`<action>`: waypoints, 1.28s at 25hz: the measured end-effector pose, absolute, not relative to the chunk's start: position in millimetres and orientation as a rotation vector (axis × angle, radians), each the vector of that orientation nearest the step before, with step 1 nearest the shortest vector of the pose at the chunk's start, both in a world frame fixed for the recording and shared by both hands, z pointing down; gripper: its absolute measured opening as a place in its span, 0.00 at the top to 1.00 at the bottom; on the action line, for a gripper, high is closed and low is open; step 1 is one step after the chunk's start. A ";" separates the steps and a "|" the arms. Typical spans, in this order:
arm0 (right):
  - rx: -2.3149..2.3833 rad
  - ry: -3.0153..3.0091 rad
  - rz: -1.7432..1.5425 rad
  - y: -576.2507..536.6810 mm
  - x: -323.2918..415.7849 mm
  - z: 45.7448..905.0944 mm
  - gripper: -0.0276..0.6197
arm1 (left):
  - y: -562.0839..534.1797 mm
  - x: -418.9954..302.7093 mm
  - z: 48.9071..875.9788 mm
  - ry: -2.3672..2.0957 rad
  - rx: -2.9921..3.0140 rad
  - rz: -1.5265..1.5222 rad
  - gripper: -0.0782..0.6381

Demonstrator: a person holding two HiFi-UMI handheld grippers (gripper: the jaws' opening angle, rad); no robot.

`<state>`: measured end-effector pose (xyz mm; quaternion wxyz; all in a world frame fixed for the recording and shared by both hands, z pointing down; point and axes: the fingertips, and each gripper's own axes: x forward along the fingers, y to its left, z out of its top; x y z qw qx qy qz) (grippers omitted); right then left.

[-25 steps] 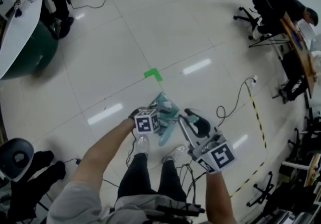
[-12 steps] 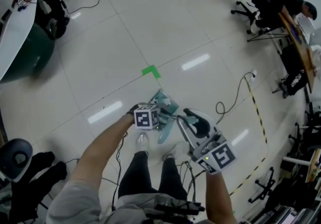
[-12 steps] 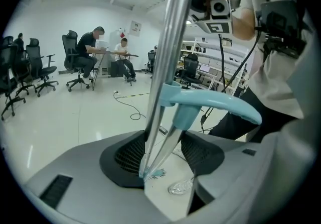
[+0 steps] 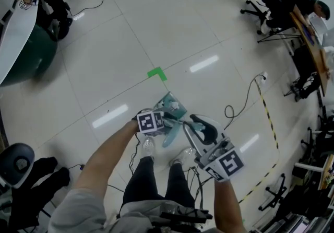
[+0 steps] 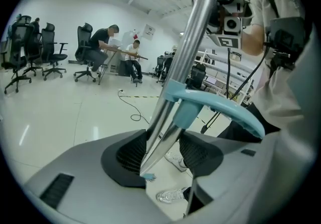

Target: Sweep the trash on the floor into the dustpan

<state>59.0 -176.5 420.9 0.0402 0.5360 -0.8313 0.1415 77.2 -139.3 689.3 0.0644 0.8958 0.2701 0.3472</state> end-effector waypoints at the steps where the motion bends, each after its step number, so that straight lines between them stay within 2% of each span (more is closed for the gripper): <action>1: 1.642 -2.547 0.433 -176.8 59.1 422.0 0.80 | -139.4 76.3 690.9 0.802 2.695 1.054 0.59; 7: 1.674 -2.521 0.459 -178.9 59.5 425.0 0.78 | -149.1 59.4 699.7 0.685 2.601 1.082 0.59; 9: 1.690 -2.508 0.467 -178.1 63.1 423.8 0.64 | -158.7 54.0 691.1 0.628 2.616 1.073 0.58; 10: 1.695 -2.505 0.466 -177.5 65.6 422.4 0.60 | -165.0 51.2 686.2 0.592 2.631 1.075 0.58; 12: 1.701 -2.508 0.459 -174.8 71.6 418.3 0.56 | -179.3 45.0 677.1 0.492 2.658 1.084 0.58; 15: 1.680 -2.541 0.441 -164.0 80.1 411.3 0.55 | -204.6 37.6 648.8 0.235 2.717 1.015 0.60; 19: 1.646 -2.605 0.453 -137.2 92.6 405.5 0.55 | -214.4 26.5 576.6 -0.144 2.831 0.798 0.83; 20: 1.653 -2.620 0.459 -130.3 96.2 401.9 0.55 | -209.9 23.3 557.9 -0.209 2.851 0.755 0.86; 23: 1.688 -2.654 0.434 -111.4 109.1 385.2 0.76 | -187.8 21.9 502.3 -0.369 2.859 0.609 0.89; 27: 1.686 -2.645 0.367 -87.0 121.4 368.6 0.94 | -145.2 34.3 444.9 -0.535 2.825 0.466 0.89; 32: 1.631 -2.666 0.303 -62.7 121.8 350.6 0.96 | -94.0 57.4 398.4 -0.601 2.848 0.356 0.89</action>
